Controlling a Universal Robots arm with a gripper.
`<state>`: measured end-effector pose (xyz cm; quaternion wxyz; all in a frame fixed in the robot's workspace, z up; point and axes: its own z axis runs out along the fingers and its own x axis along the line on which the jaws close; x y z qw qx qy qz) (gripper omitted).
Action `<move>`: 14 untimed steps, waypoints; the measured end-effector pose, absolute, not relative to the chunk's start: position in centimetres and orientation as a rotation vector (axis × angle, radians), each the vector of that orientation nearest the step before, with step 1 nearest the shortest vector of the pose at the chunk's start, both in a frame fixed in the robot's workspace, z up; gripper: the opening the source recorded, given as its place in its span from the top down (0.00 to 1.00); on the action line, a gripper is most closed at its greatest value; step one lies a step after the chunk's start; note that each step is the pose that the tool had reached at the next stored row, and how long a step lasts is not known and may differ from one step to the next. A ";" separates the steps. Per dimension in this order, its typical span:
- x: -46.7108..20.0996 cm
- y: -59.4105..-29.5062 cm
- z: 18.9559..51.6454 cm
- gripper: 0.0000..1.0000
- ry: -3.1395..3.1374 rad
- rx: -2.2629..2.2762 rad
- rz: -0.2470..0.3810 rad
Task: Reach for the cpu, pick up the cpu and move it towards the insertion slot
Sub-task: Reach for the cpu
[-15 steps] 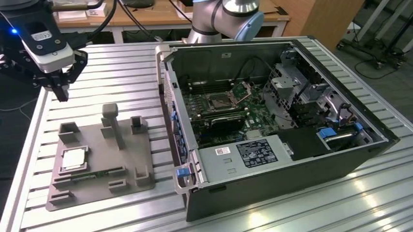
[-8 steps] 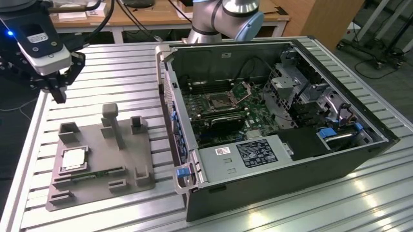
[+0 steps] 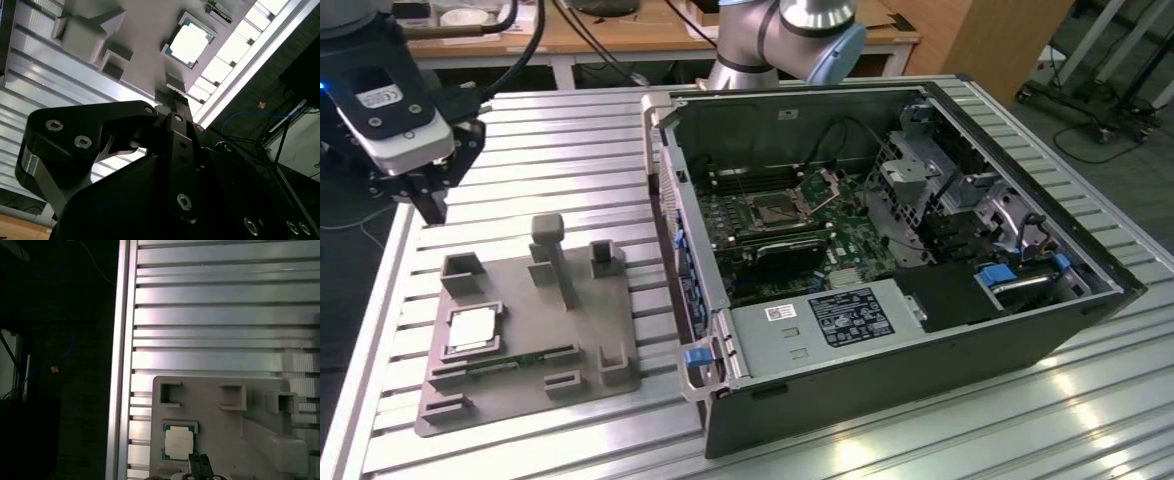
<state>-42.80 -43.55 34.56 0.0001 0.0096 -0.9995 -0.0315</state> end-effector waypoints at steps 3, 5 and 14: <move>-43.0 -43.9 34.4 0.89 -3.139 0.030 -0.109; -43.2 -44.0 34.4 0.89 -3.139 0.030 -0.111; -44.3 -44.3 34.2 0.89 -3.139 0.030 -0.112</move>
